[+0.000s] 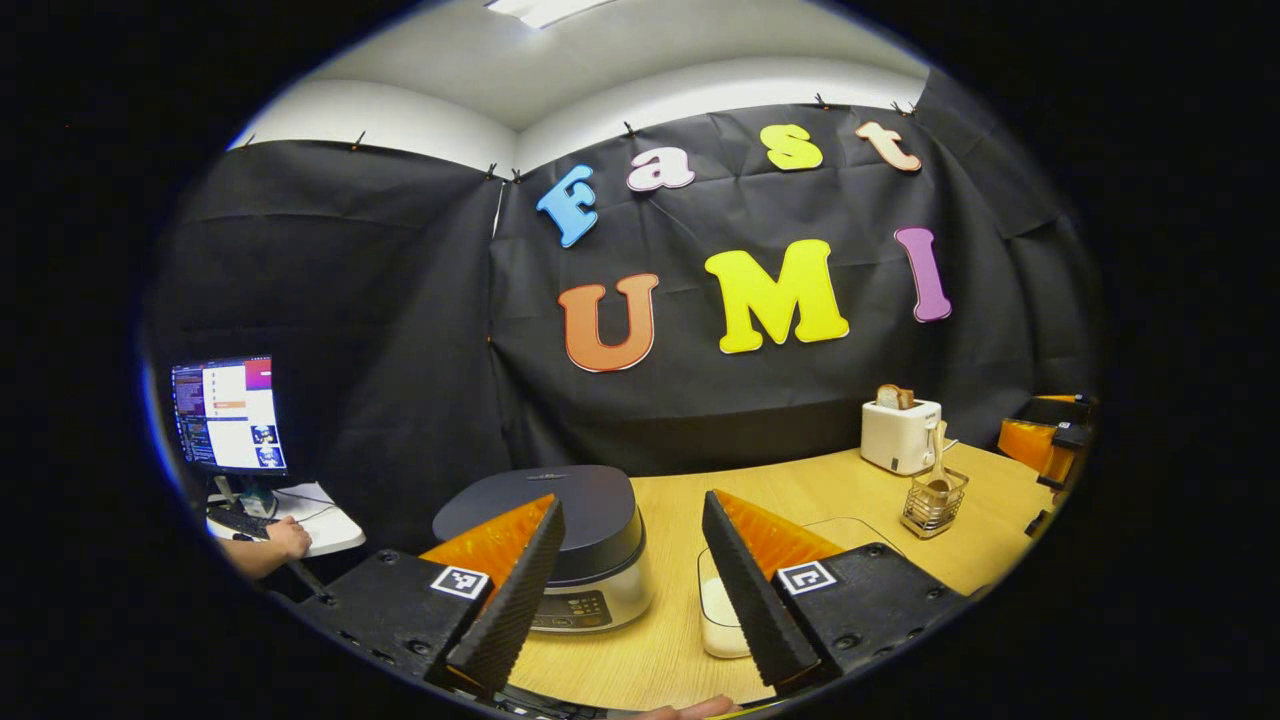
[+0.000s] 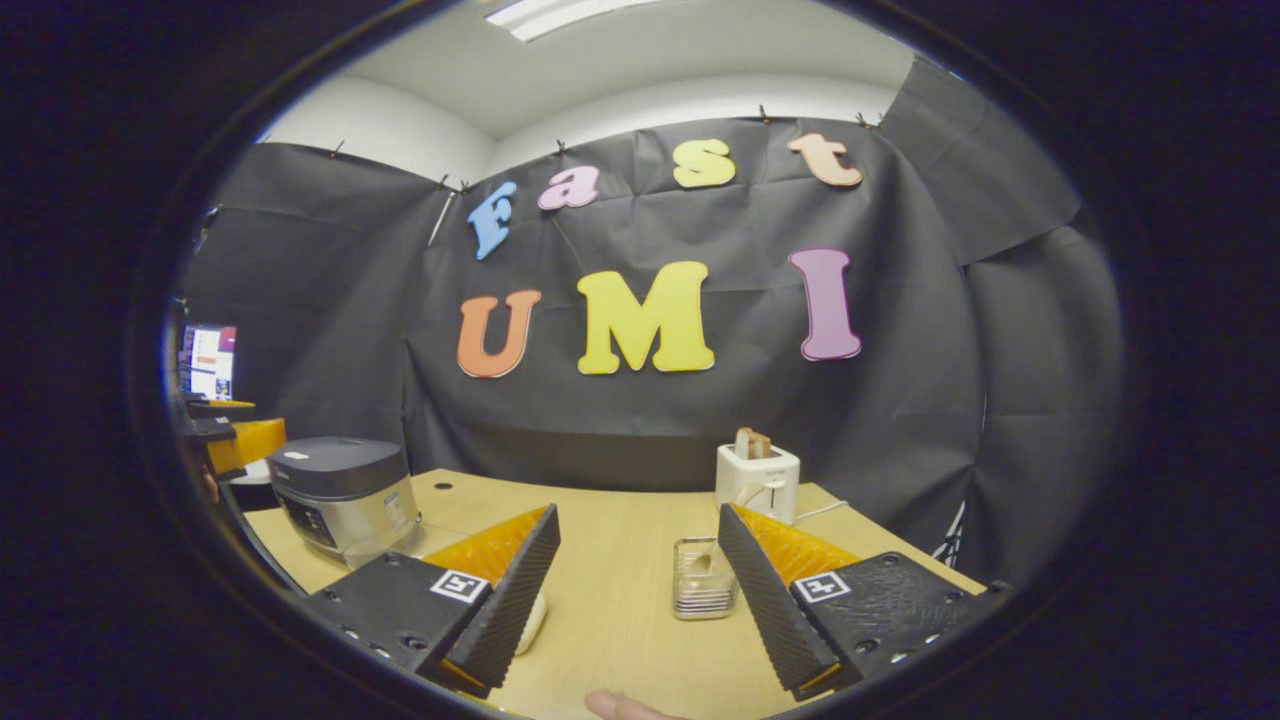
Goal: Close the left gripper, press the button to open the rice cooker; take a wooden spoon from the chopstick holder with the right hand, scoop a spoonful of rice and pour it into the rice cooker, then put the wooden spoon back into the chopstick holder.
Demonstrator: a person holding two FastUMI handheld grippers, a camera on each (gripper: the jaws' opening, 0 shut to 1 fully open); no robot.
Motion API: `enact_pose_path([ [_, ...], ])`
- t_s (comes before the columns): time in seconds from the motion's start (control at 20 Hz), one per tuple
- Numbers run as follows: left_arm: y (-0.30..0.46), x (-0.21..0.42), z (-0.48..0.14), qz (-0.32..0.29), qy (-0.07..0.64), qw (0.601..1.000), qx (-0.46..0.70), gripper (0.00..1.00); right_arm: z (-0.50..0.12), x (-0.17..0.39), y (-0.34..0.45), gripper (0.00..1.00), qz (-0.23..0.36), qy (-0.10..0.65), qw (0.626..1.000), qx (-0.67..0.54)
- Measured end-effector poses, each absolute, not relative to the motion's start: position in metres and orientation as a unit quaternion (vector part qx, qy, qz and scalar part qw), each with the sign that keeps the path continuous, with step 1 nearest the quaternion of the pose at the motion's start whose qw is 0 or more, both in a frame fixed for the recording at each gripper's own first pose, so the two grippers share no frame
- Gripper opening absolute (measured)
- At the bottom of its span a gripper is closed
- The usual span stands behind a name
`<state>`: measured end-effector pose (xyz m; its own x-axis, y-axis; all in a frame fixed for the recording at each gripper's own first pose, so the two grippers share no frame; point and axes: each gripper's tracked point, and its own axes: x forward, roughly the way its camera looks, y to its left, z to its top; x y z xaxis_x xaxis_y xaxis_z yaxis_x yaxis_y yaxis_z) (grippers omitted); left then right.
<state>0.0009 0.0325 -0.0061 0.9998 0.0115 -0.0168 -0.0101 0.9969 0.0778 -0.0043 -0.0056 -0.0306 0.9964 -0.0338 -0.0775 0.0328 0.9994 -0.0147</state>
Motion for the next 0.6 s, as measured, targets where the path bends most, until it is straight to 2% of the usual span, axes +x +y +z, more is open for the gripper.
enact_pose_path([
  [0.1, 0.038, 0.006, -0.005, 0.014, 0.01, 0.999, 0.037, 0.75, -0.028, -0.005, -0.014, 0.95, -0.025, 0.034, 0.999, -0.009],
  [0.3, 0.049, 0.021, -0.017, 0.025, 0.046, 0.998, 0.028, 0.64, -0.023, -0.004, -0.034, 0.95, -0.047, 0.027, 0.999, 0.007],
  [0.35, 0.053, 0.026, -0.022, 0.026, 0.064, 0.997, 0.025, 0.54, -0.026, -0.003, -0.041, 0.95, -0.056, 0.035, 0.998, 0.021],
  [0.4, 0.058, 0.029, -0.027, 0.028, 0.08, 0.996, 0.023, 0.48, -0.03, -0.003, -0.044, 0.95, -0.056, 0.045, 0.997, 0.031],
  [0.45, 0.064, 0.033, -0.03, 0.034, 0.095, 0.995, 0.022, 0.34, -0.031, -0.002, -0.047, 0.93, -0.057, 0.053, 0.996, 0.039],
  [0.5, 0.069, 0.038, -0.031, 0.038, 0.107, 0.993, 0.022, 0.31, -0.029, -0.002, -0.051, 0.95, -0.06, 0.053, 0.996, 0.048],
  [0.55, 0.075, 0.044, -0.032, 0.042, 0.117, 0.992, 0.019, 0.2, -0.026, -0.004, -0.058, 0.95, -0.067, 0.049, 0.995, 0.053],
  [0.6, 0.084, 0.05, -0.037, 0.05, 0.129, 0.99, 0.016, 0.16, -0.022, -0.004, -0.064, 0.96, -0.076, 0.042, 0.995, 0.049],
])
